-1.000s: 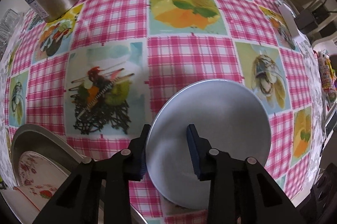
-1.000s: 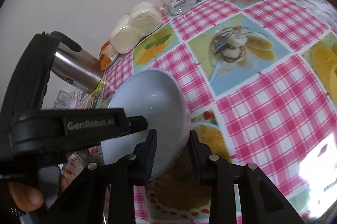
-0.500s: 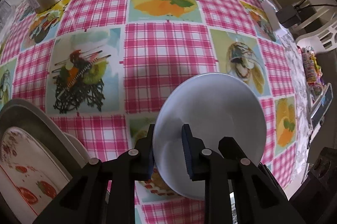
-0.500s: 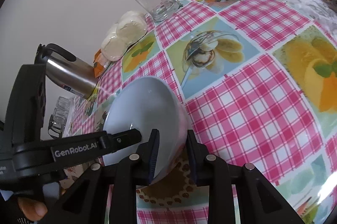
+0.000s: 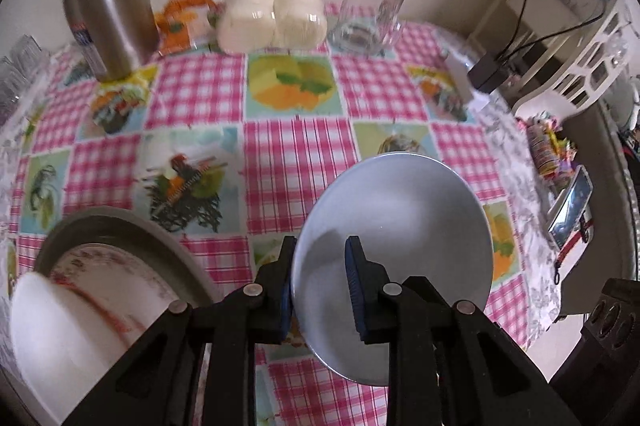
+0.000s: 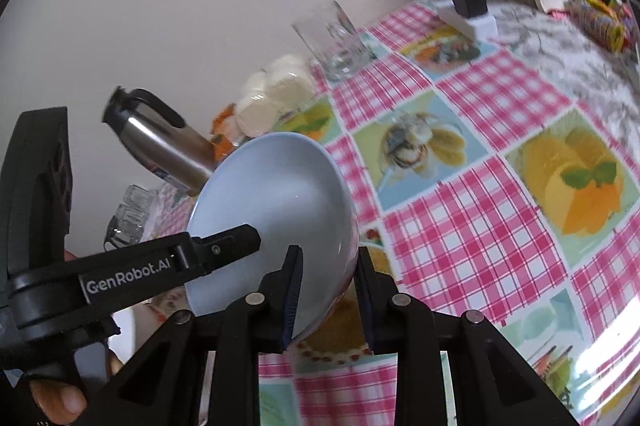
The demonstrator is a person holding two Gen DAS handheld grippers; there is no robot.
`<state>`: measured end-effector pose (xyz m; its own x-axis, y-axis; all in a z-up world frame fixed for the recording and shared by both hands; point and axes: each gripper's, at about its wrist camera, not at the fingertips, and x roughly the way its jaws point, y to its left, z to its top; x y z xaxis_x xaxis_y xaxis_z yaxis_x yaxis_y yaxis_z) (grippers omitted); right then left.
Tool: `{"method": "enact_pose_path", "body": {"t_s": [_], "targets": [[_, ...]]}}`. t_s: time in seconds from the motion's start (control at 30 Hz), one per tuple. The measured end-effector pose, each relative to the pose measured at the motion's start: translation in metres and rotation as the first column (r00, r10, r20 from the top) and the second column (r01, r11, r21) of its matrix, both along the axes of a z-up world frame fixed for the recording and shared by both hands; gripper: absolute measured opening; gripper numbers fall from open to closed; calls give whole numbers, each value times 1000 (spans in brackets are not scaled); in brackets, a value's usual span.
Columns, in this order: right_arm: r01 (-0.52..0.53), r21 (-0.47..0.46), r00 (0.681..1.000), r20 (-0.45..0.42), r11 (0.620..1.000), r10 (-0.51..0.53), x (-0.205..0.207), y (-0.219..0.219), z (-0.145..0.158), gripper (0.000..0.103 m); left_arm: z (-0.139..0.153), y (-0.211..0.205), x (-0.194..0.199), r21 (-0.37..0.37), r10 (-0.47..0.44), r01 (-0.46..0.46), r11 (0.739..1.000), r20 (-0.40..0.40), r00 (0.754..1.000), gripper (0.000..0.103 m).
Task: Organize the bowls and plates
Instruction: 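Carry the white round bowl with both tools over the steel basin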
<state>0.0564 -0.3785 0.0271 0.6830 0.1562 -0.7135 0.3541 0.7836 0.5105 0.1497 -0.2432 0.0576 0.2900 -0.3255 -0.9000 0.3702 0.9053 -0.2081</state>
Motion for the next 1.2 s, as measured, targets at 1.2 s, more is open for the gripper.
{"method": "enact_pose_path", "body": {"t_s": [1.2], "targets": [[-305,-136,945,82,942,318,8,162,66,28,36,195,-51,-235,290,-253,938,134,948,25]]}}
